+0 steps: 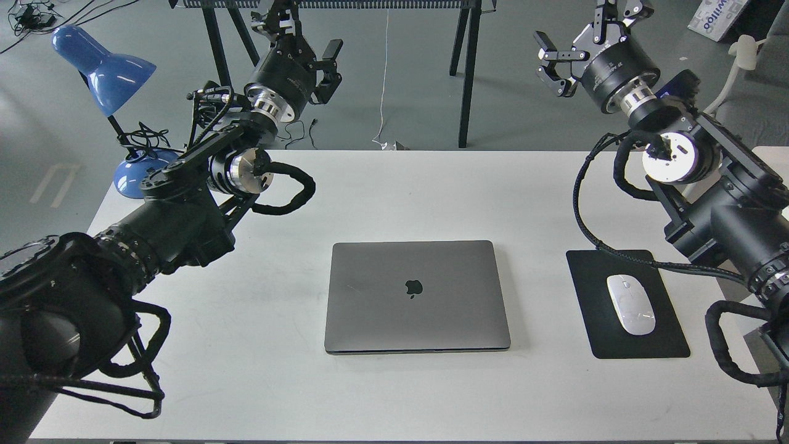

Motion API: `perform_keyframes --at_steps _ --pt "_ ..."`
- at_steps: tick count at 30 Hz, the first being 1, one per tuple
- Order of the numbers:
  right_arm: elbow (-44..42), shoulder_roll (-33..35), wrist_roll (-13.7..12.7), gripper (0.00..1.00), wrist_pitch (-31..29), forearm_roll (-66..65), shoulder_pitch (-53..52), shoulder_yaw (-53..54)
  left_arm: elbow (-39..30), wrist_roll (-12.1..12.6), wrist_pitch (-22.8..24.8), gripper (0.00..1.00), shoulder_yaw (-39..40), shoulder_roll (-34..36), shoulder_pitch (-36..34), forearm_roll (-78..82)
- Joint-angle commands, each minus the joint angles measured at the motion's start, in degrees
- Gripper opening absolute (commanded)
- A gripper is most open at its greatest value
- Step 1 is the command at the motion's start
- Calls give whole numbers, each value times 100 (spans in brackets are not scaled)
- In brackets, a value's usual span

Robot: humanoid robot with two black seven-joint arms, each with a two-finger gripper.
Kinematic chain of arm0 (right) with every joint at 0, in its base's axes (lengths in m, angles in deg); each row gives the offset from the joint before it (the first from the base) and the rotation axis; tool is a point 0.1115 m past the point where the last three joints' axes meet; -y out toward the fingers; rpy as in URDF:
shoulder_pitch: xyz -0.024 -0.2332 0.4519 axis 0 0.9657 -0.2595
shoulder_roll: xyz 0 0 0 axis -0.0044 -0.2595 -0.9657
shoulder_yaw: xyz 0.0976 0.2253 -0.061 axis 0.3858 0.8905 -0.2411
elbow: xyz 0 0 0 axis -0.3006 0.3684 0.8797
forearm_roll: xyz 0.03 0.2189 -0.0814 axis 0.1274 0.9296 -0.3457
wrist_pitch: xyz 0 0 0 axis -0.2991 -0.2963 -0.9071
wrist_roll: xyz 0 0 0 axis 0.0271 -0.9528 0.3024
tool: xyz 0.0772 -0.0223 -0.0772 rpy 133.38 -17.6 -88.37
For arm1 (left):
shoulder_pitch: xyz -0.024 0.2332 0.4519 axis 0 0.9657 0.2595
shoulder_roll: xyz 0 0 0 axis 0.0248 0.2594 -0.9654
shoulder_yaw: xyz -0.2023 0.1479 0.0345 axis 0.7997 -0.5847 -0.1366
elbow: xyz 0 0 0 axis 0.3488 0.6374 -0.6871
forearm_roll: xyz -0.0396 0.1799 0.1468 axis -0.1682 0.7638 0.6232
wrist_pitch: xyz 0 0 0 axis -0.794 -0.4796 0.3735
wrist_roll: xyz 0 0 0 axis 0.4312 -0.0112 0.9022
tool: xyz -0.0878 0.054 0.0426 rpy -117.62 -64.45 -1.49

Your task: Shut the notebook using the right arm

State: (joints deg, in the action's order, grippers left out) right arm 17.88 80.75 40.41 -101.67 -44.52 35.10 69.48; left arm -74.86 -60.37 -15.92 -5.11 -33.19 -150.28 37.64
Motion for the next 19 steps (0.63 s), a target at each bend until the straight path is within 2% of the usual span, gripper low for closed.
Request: perform_keyframes --at_steps 1,19 --pt "-58 -131 0 100 75 45 60 0 0 0 -1 100 -8 0 0 -5" --pt "21 -246 18 100 93 54 95 -62 0 0 -1 100 0 0 0 -5"
